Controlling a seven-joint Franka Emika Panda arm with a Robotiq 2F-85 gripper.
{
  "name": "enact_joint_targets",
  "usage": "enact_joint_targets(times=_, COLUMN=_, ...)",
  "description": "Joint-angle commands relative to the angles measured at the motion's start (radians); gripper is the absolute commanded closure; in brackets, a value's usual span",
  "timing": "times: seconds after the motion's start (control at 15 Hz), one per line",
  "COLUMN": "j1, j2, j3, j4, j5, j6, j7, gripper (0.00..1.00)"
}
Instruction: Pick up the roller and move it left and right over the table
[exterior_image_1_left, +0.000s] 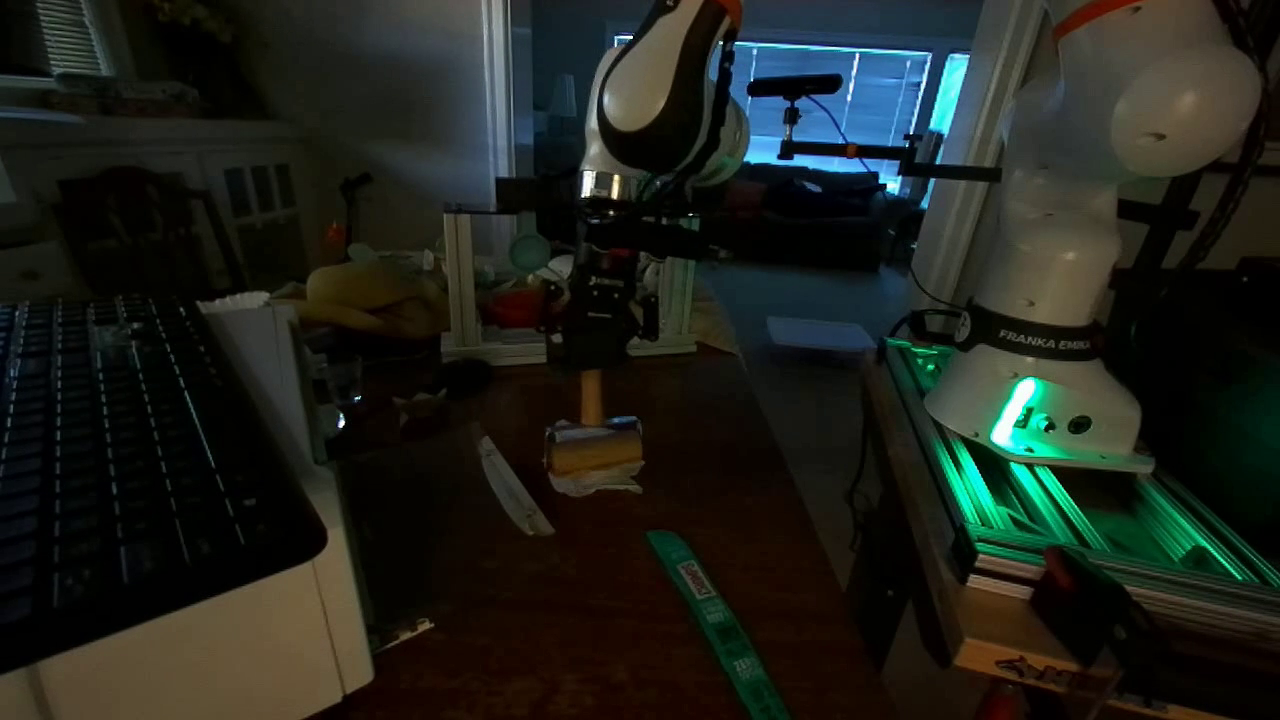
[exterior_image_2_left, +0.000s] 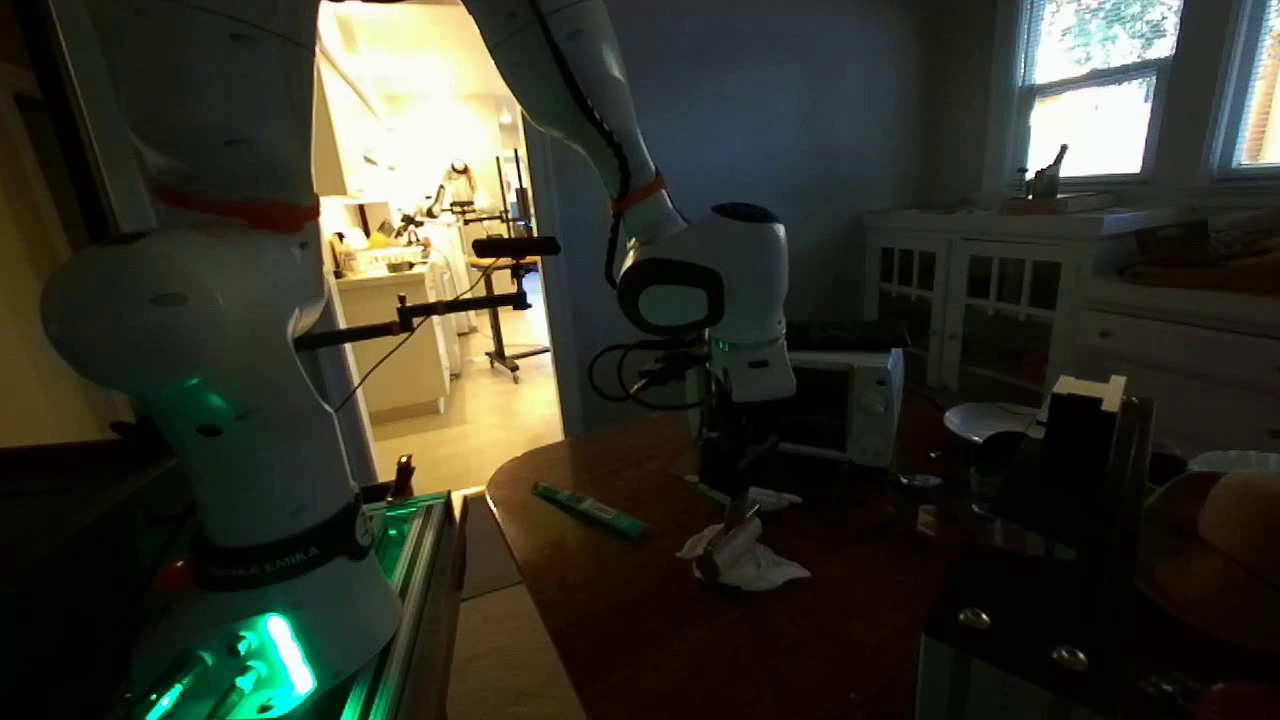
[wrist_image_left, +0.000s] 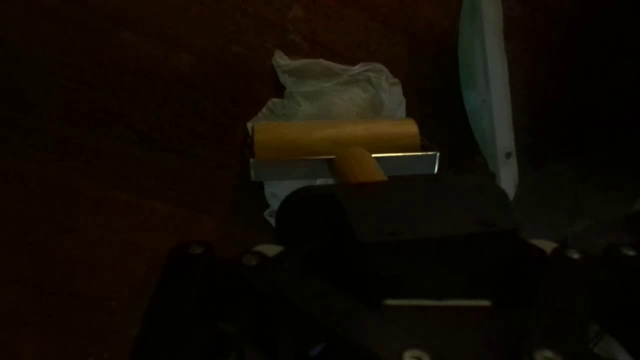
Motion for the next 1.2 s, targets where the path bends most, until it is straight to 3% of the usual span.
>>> enact_joint_targets(times=0.0, j1=-0.026, j2=0.016, j3=0.012, j4=0.011, j5=0.088, j6=-0.107, j7=-0.092, gripper=0.66)
enact_joint_targets(times=0.47, j1=-0.016, j2=0.036, j3=-0.021, j4=0.024, j5=0.171, j6=-0.218, j7=-0.166, gripper=0.66)
enact_joint_targets(times=1.13, j1=0.034, j2=0.057, j3=-0.091, j4=-0.008, j5=0.088, j6=0.031, j7=-0.112, gripper=0.66)
